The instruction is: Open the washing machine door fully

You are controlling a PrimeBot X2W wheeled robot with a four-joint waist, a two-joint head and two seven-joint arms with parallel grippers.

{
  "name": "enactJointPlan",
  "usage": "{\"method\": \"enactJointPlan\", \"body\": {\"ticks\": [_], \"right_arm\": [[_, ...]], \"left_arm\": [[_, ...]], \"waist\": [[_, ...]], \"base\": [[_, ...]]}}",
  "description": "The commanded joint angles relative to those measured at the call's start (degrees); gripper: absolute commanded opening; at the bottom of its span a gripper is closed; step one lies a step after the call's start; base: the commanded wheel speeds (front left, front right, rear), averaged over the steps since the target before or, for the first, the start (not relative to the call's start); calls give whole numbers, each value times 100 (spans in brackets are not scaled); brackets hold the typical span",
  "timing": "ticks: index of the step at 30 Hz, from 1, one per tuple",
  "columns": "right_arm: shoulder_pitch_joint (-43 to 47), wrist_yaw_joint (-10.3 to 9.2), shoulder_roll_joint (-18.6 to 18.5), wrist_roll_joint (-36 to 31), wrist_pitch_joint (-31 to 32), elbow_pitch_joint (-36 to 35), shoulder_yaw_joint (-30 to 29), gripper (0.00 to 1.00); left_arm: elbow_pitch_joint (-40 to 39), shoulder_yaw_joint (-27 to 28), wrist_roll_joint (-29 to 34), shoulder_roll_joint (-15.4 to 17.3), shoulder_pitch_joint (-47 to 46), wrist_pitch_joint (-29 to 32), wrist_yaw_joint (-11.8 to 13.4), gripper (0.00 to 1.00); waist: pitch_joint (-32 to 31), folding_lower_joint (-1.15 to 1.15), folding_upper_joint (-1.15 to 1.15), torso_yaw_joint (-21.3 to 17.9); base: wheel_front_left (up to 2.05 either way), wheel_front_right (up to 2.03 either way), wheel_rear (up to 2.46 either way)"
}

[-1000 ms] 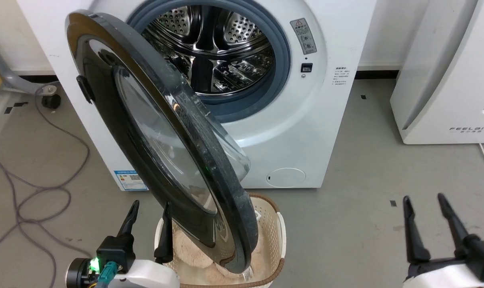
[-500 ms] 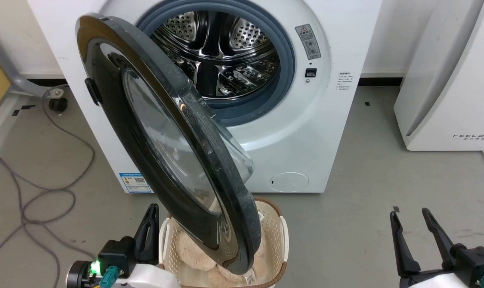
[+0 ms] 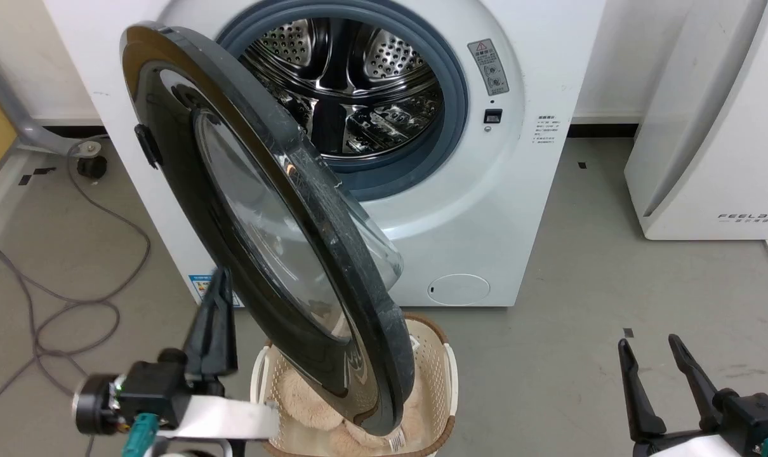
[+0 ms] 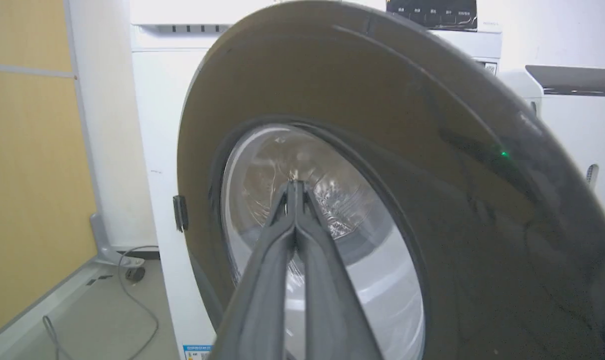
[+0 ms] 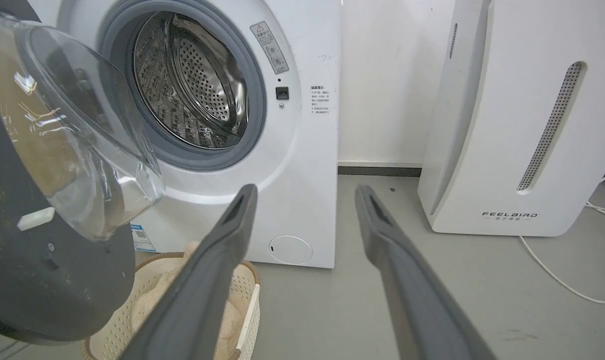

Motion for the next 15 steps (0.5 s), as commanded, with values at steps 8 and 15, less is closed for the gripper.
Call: {"method": "enactJointPlan", "body": {"ticks": [8,15], "right_arm": [[115,3,27,50,-25,46,-30,100],[103,3,27,46,-19,79,-45,100]], "left_arm": [[-1585,-263,147,-38,-374,-30,79,0],[-2473,-847,107,-94,-826,22,17,0]], "waist": [[1,0,0,18],[16,0,0,22]], "base": [[0,0,0],[0,0,0]]}}
